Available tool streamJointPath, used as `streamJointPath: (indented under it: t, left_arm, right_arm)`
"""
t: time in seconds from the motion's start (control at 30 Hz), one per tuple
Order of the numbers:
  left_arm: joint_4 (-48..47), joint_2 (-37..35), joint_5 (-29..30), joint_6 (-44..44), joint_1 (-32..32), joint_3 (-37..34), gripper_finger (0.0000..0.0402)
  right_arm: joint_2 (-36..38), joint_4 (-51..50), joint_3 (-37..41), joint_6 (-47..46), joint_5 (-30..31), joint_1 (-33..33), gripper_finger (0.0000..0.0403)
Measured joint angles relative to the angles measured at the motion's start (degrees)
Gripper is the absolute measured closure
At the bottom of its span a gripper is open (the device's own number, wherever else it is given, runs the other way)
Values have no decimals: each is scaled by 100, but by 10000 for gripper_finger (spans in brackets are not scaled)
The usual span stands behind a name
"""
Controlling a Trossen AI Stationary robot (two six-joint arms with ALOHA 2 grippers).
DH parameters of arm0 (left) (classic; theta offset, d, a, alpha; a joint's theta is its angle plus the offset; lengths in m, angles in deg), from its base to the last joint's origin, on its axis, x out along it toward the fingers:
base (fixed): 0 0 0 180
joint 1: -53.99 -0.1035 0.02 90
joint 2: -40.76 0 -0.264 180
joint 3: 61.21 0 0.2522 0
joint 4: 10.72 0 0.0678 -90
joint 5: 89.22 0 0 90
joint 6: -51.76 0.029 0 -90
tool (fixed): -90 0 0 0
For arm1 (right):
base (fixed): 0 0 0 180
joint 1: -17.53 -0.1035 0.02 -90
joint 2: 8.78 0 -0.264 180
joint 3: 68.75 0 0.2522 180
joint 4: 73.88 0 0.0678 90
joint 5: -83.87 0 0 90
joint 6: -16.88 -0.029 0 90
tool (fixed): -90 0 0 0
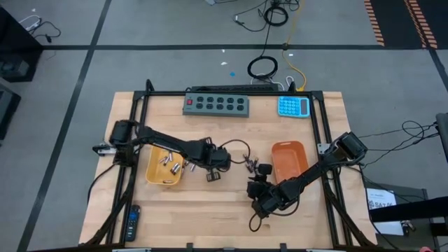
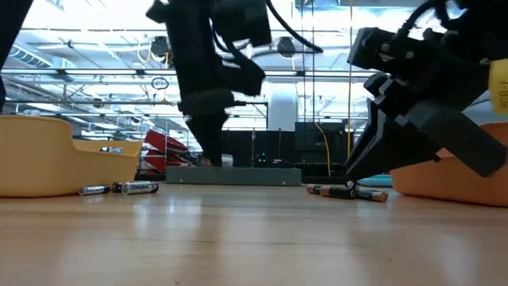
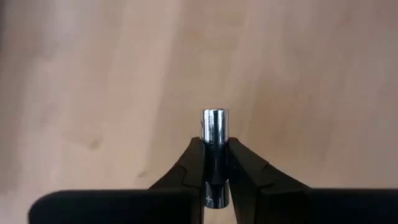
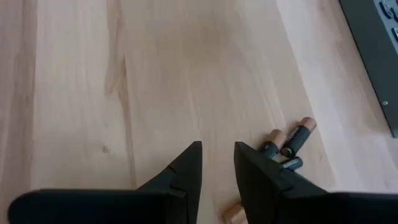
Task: Sort batteries
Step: Put the silver battery into the yellow bin
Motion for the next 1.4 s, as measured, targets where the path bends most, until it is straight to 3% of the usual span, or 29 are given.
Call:
streamJointPath:
  t: [0.2,0.5,0.7,0.83,1.17,1.27,1.4]
  left_arm:
    - [-286,-712,211,-463,139,-459,359]
    - [-378,-2065,270,-1566,379,-1795,359]
    - [-387,-3028,485,-2039,583,-2153,359]
    - [-593,-3534,285,-2366,600,-2430,359]
    - [-740,-3911,-764,-2961,600,-3185,359]
    - [-747,-3888,-783,-3007,600,-3314,359]
    - [-744,-3892,-714,-3140,600,-3347,309]
  right_arm:
    - [0,-147,4,-118,8,-51,319]
    - [0,216,269,-258,-30,-61,319]
    - [0,580,269,-23,-31,1,319]
    - [0,644,269,15,-34,3,319]
    - [0,609,269,39,-40,3,319]
    - [0,607,269,61,-41,3,319]
    - [0,605,269,61,-42,3,319]
